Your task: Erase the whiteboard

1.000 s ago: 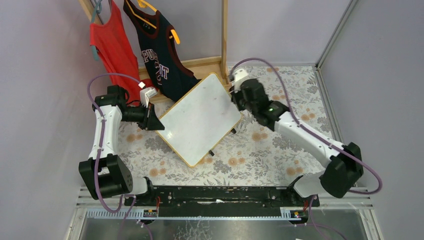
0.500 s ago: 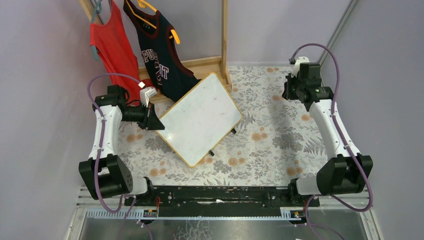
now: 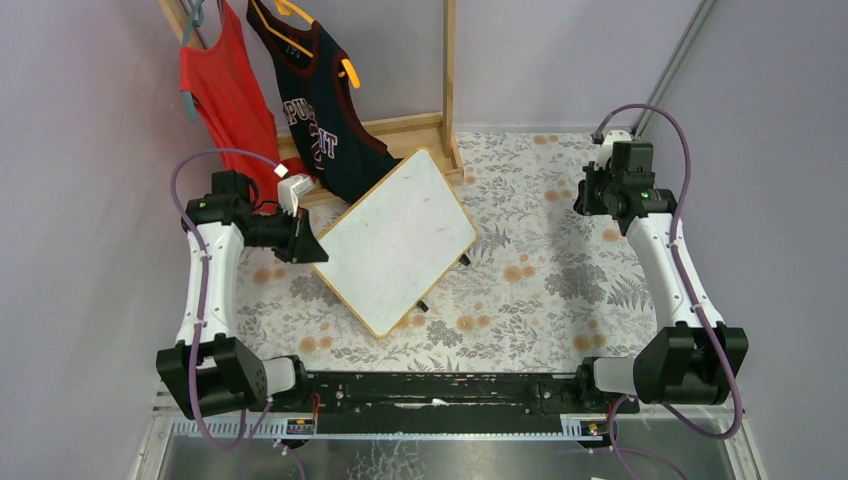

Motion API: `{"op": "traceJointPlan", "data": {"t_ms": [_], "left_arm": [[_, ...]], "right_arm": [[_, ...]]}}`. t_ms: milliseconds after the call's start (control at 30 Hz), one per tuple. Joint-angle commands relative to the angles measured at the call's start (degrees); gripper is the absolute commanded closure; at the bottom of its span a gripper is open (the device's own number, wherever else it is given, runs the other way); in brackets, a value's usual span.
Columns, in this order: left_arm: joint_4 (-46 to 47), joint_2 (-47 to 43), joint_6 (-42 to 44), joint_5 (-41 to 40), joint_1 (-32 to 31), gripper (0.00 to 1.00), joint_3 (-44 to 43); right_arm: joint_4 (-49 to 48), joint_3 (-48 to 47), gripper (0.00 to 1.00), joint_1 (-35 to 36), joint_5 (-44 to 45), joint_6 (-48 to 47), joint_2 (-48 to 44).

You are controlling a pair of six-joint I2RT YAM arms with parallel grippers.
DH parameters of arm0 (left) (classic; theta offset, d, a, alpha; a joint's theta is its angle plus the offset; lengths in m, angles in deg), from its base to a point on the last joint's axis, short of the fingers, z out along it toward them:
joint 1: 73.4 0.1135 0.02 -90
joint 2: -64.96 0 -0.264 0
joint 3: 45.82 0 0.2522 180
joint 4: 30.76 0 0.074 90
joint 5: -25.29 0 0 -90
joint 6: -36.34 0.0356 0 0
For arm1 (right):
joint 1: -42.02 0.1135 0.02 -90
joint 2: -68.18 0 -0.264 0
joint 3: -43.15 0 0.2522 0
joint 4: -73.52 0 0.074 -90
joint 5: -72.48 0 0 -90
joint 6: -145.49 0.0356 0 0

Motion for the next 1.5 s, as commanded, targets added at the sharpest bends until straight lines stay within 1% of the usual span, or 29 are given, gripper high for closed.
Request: {"op": "traceJointPlan", "data": {"t_ms": [0,267,533,700,767,1233,1333,1467], "left_arm": [[5.44,-3.06,-0.91,-5.52,0.19,1.00,-0.62],[5.50,-3.08,-2.06,-5.27,0.09,0.99,-0.06],[5.69,-2.45,-3.08,-5.19,-0.12,0.92,-0.25],[7.60,-2.76,-3.86,-5.11,-0.29,0.89,0.39],[7.93,-2.70,-5.48,-5.08,-0.50,0.89,0.38],[9.93,-1.61,-6.88,-4.97,-1.93,0.88,0.34],[9.97,-1.29,-6.85,-4.99,-2.37,0.85,0.18],[9.97,-1.32,-6.72,-5.06,-2.64,0.85,0.38]], "right_arm": [[-2.25,1.67,1.00,-0.63,-1.26,0.53,-2.32],[-1.43,4.29,1.00,-1.04,-2.19,0.38,-2.80],[2.28,6.14,1.00,-1.07,-5.54,0.14,-1.04],[4.43,7.06,1.00,-1.07,-7.44,-0.24,1.88],[5.03,7.15,1.00,-1.07,-7.86,-0.51,3.38],[4.51,9.76,1.00,-1.07,-8.99,-0.86,8.21],[5.08,9.68,1.00,-1.07,-9.24,-0.76,10.55],[5.32,9.29,1.00,-1.07,-8.74,-0.92,13.66]]}}
